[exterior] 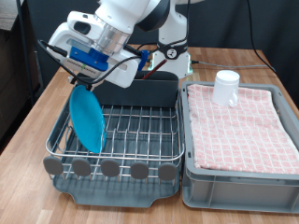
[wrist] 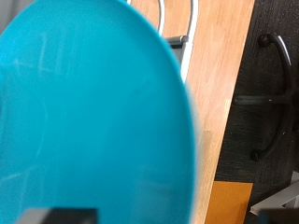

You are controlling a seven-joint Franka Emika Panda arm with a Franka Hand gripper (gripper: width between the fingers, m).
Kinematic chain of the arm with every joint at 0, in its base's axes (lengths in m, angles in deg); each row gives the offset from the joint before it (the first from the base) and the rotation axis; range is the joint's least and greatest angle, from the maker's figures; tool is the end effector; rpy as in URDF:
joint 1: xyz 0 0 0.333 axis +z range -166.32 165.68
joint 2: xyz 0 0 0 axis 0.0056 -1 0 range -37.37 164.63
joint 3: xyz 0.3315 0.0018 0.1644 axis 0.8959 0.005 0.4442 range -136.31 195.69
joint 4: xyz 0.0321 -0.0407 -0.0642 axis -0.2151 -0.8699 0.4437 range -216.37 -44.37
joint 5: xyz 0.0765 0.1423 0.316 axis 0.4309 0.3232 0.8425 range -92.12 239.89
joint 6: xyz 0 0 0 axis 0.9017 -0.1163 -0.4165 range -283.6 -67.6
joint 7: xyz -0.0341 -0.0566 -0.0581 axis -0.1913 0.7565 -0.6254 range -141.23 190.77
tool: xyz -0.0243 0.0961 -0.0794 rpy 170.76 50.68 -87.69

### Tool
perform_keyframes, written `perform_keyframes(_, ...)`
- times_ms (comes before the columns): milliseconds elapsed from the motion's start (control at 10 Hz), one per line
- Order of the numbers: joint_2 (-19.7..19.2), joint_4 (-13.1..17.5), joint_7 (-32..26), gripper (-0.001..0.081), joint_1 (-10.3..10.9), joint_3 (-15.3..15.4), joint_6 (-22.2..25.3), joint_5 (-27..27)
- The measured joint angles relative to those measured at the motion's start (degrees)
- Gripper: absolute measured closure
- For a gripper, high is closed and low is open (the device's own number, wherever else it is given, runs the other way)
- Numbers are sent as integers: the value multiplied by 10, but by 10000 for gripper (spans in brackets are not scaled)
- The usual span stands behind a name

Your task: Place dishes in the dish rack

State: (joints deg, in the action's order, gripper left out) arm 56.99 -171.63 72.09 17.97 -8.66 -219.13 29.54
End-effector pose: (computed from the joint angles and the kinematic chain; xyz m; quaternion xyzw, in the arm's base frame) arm 0.5001 -0.1655 0.3950 0.9284 -0.2479 0.1605 0.2256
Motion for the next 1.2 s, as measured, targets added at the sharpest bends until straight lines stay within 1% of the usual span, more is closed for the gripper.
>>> perform_keyframes(100,0,0,-1,437,0,1,0,14)
perform_keyframes(200,0,0,-18,257,0,3,0,55)
perform_keyframes(300,0,1,-51,257,0,6,0,112)
perform_keyframes(400,3,4,-79,75,-1,8,4,156)
perform_keyframes(500,9,7,-107,75,-1,8,5,190)
perform_keyframes(600,19,10,-138,21,-1,8,15,231)
perform_keyframes(800,46,25,-204,8,-1,8,65,307)
perform_keyframes(900,62,33,-225,8,-1,8,92,325)
perform_keyframes(1100,98,39,-235,4,3,12,130,327)
perform_keyframes(1200,117,40,-235,4,5,20,147,320)
